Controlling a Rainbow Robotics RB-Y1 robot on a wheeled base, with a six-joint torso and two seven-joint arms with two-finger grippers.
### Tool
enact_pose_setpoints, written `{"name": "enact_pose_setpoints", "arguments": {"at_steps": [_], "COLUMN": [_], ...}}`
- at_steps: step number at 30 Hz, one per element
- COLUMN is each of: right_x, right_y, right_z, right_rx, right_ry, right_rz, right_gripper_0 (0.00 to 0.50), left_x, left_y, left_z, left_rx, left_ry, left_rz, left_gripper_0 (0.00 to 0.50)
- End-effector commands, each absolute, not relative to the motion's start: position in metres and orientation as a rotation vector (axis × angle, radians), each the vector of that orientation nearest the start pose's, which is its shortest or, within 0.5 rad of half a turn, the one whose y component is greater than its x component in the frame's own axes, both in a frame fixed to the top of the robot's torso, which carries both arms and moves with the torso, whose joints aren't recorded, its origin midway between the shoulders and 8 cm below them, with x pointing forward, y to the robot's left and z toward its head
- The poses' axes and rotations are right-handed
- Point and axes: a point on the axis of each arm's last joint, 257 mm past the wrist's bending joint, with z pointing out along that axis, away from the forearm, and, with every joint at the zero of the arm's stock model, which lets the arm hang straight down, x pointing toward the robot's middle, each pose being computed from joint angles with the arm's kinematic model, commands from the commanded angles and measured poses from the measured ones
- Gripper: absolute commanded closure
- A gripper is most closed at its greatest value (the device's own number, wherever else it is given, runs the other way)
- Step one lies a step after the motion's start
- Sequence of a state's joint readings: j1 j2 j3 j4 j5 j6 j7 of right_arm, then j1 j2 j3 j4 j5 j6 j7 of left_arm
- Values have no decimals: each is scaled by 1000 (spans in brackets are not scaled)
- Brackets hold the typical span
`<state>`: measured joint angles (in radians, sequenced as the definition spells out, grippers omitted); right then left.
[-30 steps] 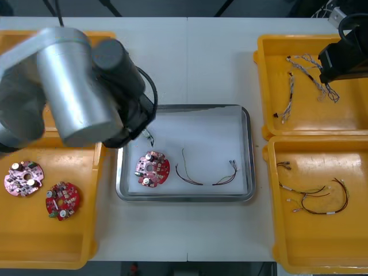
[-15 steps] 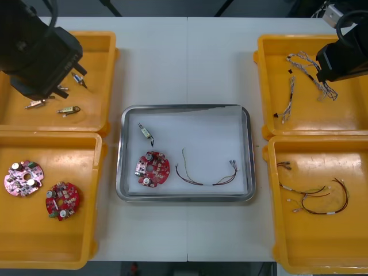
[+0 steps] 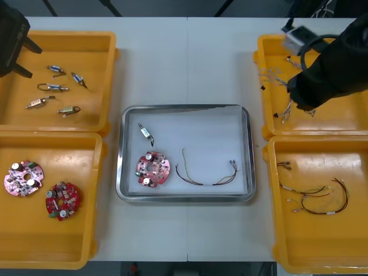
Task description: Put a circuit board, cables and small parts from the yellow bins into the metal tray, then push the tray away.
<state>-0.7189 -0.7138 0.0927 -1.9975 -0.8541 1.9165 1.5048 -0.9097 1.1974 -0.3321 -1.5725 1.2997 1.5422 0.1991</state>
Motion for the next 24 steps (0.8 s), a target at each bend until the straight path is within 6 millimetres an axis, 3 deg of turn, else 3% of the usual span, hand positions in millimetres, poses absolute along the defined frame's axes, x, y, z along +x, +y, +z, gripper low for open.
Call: {"name": "enact_pose_setpoints", "arguments": {"at_steps": [1, 6, 12, 18, 24], "right_x": [450, 444, 444, 454, 470], "right_y": [-179, -135, -96, -74, -65], "right_z": [-114, -132, -144, -153, -165], "right_rx": [-1046, -1256, -1401, -1592, -1722], "right_ry": [2414, 2324, 2245, 2119, 2027], "right_rz": [-101, -129, -93, -95, -102], "right_gripper_0": [500, 500, 500, 500, 500], "left_x": [528, 534, 544, 557, 569], "left_y": [359, 386, 412, 434, 448], "left_z": [-8, -28, -49, -63, -81], "left_rx": [-1728, -1841, -1910, -1928, -1964], "left_ry": [2040, 1973, 1899, 1827, 1771], "left_rz": [-651, -613, -575, -541, -541], "left_gripper_0": [0, 0, 0, 0, 0]}}
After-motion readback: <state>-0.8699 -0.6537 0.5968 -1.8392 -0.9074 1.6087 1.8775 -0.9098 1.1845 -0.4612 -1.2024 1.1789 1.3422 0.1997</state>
